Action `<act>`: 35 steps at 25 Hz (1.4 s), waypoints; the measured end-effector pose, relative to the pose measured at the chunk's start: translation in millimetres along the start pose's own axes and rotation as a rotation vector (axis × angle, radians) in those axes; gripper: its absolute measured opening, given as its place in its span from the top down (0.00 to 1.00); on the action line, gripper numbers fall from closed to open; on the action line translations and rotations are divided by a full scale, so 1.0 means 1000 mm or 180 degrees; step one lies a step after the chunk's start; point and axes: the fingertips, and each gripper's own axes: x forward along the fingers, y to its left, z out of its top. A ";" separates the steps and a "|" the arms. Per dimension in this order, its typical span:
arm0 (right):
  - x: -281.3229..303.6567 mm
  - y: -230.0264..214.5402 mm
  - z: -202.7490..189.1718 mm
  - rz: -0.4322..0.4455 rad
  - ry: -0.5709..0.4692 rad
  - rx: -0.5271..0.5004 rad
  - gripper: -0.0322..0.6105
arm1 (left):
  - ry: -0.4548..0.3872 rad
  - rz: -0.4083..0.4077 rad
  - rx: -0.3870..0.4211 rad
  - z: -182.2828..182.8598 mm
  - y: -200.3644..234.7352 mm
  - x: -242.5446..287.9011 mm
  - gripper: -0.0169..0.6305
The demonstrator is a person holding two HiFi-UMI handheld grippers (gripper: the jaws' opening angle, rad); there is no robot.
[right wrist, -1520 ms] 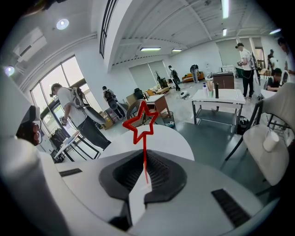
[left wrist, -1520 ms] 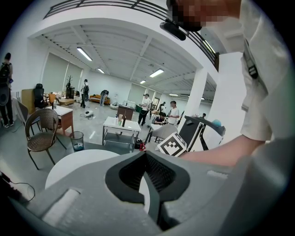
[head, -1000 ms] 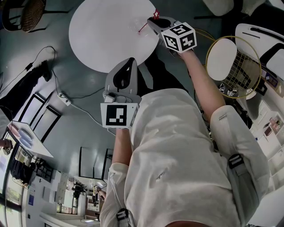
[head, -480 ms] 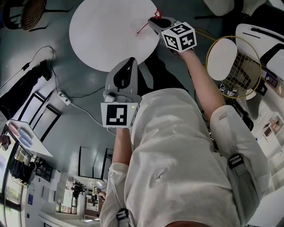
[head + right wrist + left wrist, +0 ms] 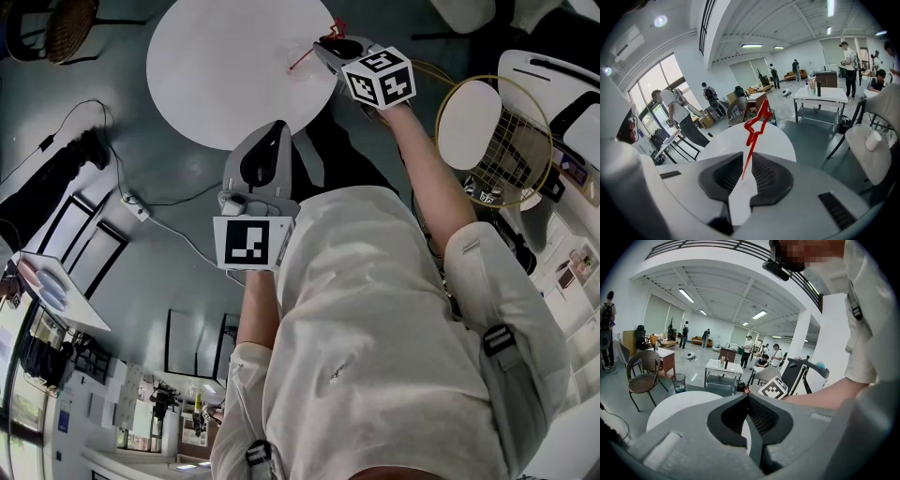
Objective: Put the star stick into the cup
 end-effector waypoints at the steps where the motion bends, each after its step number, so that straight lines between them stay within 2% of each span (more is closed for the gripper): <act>1: 0.000 0.000 -0.001 0.0001 0.0003 0.0000 0.84 | -0.0003 -0.0001 -0.0001 0.000 0.000 0.000 0.96; 12: 0.001 -0.003 -0.007 0.0051 0.0074 -0.0042 0.78 | 0.0075 0.0022 -0.0007 -0.004 -0.004 0.002 0.96; 17: 0.003 -0.004 -0.008 0.0075 0.0102 -0.0043 0.75 | -0.0035 0.0032 -0.0012 0.001 -0.003 0.006 0.96; 22: 0.004 -0.007 -0.008 0.0079 0.0108 -0.0025 0.71 | 0.0045 0.0020 -0.0008 0.000 -0.003 0.009 0.96; 28: 0.002 -0.009 -0.004 0.0075 0.0080 -0.0013 0.71 | -0.0017 0.0013 0.0012 0.005 -0.002 0.012 0.96; 30: -0.001 -0.009 -0.004 0.0082 0.0070 -0.0012 0.71 | 0.0049 0.0018 0.0021 0.004 -0.004 0.012 0.96; 35: -0.012 -0.007 -0.005 0.0103 0.0061 -0.0031 0.71 | -0.0130 0.0033 0.0085 0.017 -0.011 0.010 0.96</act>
